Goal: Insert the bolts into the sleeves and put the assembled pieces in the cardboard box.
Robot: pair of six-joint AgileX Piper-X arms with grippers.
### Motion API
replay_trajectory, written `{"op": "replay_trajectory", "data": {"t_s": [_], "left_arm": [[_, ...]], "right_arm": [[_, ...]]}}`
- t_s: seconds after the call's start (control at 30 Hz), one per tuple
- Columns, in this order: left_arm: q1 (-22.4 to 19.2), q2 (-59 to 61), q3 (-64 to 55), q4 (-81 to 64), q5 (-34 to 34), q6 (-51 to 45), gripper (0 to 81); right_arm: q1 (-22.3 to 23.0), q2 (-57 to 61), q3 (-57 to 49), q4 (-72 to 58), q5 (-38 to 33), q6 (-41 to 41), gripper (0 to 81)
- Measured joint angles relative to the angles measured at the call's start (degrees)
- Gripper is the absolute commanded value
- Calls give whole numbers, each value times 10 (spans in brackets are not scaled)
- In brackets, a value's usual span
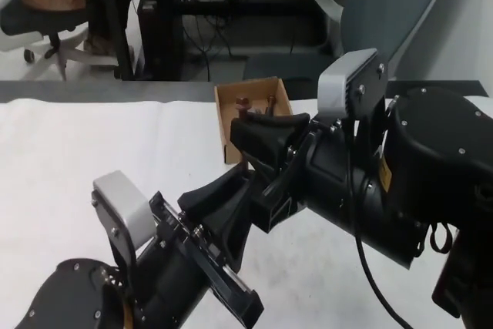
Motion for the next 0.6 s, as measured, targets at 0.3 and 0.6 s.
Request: {"op": "replay_trajectory", "data": {"t_s": [0.3, 0.6], "left_arm": [[0, 0, -1, 15, 0, 23, 18], [1, 0, -2, 48, -17, 85, 18]], "right_arm": [[0, -1, 0, 5, 1, -9, 4], [0, -33, 2, 5, 1, -11, 4]]}}
